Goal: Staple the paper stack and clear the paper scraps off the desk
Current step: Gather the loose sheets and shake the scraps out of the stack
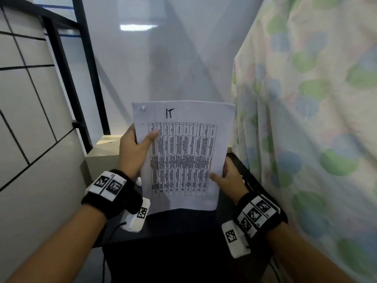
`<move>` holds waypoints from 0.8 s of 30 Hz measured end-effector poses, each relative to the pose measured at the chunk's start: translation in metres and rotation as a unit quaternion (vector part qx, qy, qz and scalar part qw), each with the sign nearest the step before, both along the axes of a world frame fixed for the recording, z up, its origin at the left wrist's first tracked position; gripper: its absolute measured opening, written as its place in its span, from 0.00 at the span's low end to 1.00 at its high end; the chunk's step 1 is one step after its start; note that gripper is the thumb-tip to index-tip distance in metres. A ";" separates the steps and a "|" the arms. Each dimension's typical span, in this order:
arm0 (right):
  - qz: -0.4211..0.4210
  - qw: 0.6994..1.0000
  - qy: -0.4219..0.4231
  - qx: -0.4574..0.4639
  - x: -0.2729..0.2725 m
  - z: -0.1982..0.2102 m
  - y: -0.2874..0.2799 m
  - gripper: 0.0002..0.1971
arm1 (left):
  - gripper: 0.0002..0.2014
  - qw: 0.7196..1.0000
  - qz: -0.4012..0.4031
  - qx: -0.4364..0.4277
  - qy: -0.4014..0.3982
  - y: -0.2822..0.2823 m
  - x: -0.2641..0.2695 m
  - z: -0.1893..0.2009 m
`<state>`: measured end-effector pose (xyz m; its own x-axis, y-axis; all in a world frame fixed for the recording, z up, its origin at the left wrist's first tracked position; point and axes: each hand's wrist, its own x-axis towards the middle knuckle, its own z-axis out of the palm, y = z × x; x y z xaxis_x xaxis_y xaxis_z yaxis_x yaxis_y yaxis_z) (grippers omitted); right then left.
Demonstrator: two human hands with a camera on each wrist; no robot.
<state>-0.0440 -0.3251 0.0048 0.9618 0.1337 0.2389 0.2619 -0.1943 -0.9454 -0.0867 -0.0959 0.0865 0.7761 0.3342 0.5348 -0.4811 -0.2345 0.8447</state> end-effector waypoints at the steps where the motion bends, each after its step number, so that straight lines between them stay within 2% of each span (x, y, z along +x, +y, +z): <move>1: -0.015 0.997 0.018 -0.068 0.003 -0.005 -0.010 0.24 | 0.11 1.000 -0.008 -0.012 0.000 0.000 -0.001 0.002; 3: -0.082 0.972 0.025 -0.218 0.017 -0.017 -0.039 0.25 | 0.12 0.999 -0.019 -0.026 0.002 0.000 -0.001 0.002; 6: -0.185 0.902 0.068 -0.385 0.042 -0.025 -0.076 0.25 | 0.16 0.999 -0.026 -0.041 0.003 0.001 0.001 -0.001; 8: -0.190 0.842 0.106 -0.493 0.054 -0.031 -0.092 0.29 | 0.17 0.998 -0.033 -0.048 0.004 0.003 0.003 -0.002; 9: -0.168 0.820 0.124 -0.533 0.060 -0.035 -0.097 0.33 | 0.17 0.998 -0.034 -0.047 0.003 0.003 0.004 -0.003; 10: -0.141 0.812 0.138 -0.550 0.065 -0.040 -0.101 0.37 | 0.17 0.998 -0.035 -0.048 0.003 0.003 0.005 -0.003; 12: -0.103 0.815 0.178 -0.542 0.072 -0.049 -0.106 0.44 | 0.16 0.998 -0.035 -0.057 0.003 0.004 0.006 -0.004; 13: -0.095 0.818 0.187 -0.536 0.073 -0.051 -0.108 0.44 | 0.15 0.998 -0.034 -0.060 0.004 0.004 0.006 -0.004; 18: -0.109 0.844 0.172 -0.496 0.081 -0.058 -0.114 0.30 | 0.09 0.997 -0.038 -0.062 0.000 0.005 0.006 0.001; 21: -0.138 0.893 0.157 -0.397 0.071 -0.031 -0.106 0.20 | 0.07 0.998 -0.038 -0.049 -0.007 0.006 0.004 0.005; 24: -0.155 0.936 0.122 -0.291 0.047 0.020 -0.093 0.13 | 0.08 0.998 -0.044 -0.031 -0.015 0.006 0.002 0.009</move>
<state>0.0033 -0.4186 0.0248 0.9925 -0.1207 -0.0200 -0.1021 -0.7263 -0.6798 -0.0847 -0.0899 0.0956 0.7874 0.2982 0.5395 -0.5237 -0.1380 0.8407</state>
